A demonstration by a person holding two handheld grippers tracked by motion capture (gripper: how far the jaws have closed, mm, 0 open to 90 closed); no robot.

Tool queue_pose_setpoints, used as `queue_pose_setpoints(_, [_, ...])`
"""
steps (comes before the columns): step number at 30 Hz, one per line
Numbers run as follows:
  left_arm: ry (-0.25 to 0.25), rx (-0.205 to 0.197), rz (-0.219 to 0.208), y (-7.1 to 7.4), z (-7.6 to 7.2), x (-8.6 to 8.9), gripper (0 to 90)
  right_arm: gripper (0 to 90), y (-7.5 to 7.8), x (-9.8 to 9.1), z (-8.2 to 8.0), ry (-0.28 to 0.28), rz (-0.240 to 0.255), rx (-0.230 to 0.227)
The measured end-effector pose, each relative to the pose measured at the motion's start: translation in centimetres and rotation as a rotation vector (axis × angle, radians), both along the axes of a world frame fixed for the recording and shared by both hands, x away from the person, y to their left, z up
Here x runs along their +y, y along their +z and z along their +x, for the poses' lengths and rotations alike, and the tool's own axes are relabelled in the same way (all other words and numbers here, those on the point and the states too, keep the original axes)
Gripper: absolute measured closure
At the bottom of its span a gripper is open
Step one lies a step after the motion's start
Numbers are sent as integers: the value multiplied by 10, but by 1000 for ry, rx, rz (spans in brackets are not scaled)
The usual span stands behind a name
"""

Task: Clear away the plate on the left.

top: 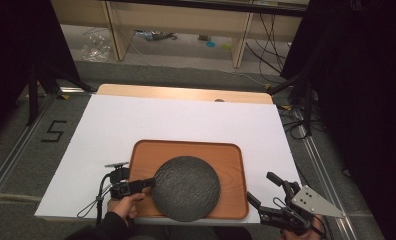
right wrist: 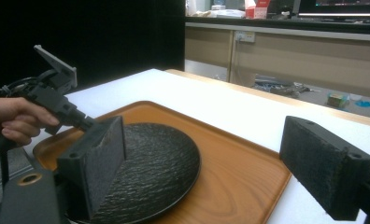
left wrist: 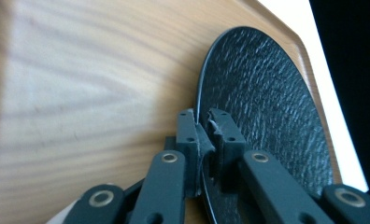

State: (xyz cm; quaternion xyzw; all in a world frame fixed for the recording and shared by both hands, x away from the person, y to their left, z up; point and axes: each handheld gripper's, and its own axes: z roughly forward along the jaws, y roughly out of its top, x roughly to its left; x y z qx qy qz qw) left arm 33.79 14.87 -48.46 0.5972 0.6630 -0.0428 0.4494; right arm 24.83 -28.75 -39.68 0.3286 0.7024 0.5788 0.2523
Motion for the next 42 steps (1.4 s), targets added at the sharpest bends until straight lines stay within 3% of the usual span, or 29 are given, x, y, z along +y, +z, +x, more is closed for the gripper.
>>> queue_pose_setpoints(3, [11,4,-22,1,1,4,860,157,0,0,0,-3,2,-1])
queue_pose_setpoints(7, [-8,-3,-45,4,-1,6,810,157,0,0,0,-3,2,2])
queue_pose_setpoints(14, [-34,-70,-47,16,-5,11,683,157,0,0,0,-5,-2,1])
queue_pose_setpoints(18, [-77,-140,11,25,-6,12,579,157,0,0,0,-5,-2,2])
queue_pose_setpoints(20, [-89,-181,61,30,-7,9,527,157,0,0,0,-5,-2,2])
queue_pose_setpoints(24, [-133,-298,210,44,-11,2,435,157,-1,-1,0,-8,-2,4])
queue_pose_setpoints(27, [-143,-389,302,53,-16,-2,419,157,0,-1,0,-8,-6,10])
queue_pose_setpoints(30, [-151,-456,308,59,-21,-3,367,157,-1,0,0,-16,3,-2])
queue_pose_setpoints(32, [-154,-475,291,61,-22,-2,355,157,0,-1,0,-1,-11,19])
queue_pose_setpoints(38, [-163,-558,264,68,-27,5,314,157,-1,0,1,-7,-7,-9])
queue_pose_setpoints(42, [-191,-591,253,70,-29,9,269,157,0,0,-1,1,-6,12])
